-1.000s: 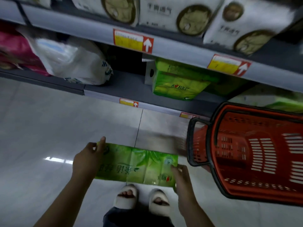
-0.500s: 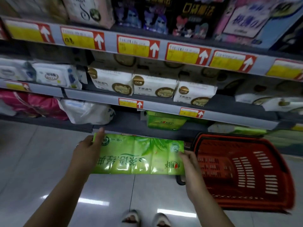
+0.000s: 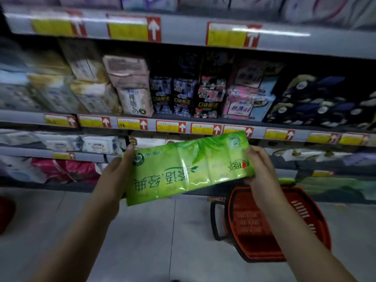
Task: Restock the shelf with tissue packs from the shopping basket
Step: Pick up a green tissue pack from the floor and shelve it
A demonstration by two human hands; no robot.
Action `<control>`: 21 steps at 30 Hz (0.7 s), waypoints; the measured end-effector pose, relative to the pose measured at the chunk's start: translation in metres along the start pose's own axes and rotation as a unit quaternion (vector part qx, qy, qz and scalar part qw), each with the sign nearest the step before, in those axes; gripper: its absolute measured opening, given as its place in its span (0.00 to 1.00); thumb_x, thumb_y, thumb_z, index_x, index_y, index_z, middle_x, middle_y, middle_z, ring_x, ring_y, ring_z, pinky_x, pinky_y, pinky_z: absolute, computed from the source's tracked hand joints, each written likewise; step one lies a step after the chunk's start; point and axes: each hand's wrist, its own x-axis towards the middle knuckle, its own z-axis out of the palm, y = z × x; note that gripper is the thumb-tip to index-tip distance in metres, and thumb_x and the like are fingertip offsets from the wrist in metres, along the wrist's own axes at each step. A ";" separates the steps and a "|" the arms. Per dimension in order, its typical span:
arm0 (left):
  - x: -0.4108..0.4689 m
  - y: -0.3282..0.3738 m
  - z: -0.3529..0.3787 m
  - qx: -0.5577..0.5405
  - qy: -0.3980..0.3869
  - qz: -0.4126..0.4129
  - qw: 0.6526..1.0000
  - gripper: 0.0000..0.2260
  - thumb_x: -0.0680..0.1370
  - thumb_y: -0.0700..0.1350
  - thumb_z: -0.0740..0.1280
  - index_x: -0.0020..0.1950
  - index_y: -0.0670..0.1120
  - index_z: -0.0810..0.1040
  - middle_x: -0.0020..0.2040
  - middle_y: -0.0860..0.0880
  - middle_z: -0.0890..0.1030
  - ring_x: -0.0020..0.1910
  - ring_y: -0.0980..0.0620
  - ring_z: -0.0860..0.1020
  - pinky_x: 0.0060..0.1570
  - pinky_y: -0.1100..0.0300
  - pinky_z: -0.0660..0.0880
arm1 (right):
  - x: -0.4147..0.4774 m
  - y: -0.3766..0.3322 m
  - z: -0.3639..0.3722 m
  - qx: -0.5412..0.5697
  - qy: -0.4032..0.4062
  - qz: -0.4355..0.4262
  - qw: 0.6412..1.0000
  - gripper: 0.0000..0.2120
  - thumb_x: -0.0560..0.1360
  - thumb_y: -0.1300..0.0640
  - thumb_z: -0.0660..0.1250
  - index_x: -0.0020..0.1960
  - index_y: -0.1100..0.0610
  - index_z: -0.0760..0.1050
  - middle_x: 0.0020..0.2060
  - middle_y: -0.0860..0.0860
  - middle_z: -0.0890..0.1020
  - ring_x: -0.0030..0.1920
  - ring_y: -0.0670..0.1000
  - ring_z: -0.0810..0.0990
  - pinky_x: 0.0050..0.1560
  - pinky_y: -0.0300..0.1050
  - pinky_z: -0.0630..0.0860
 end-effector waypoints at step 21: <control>-0.124 0.176 -0.040 -0.203 -0.151 0.125 0.959 0.24 0.71 0.58 0.65 0.64 0.50 0.76 0.56 0.47 0.84 0.53 0.46 0.83 0.46 0.52 0.80 | -0.110 -0.222 0.018 0.193 -0.047 -0.167 0.966 0.32 0.70 0.40 0.65 0.72 0.48 0.65 0.65 0.44 0.75 0.64 0.48 0.75 0.59 0.57 0.76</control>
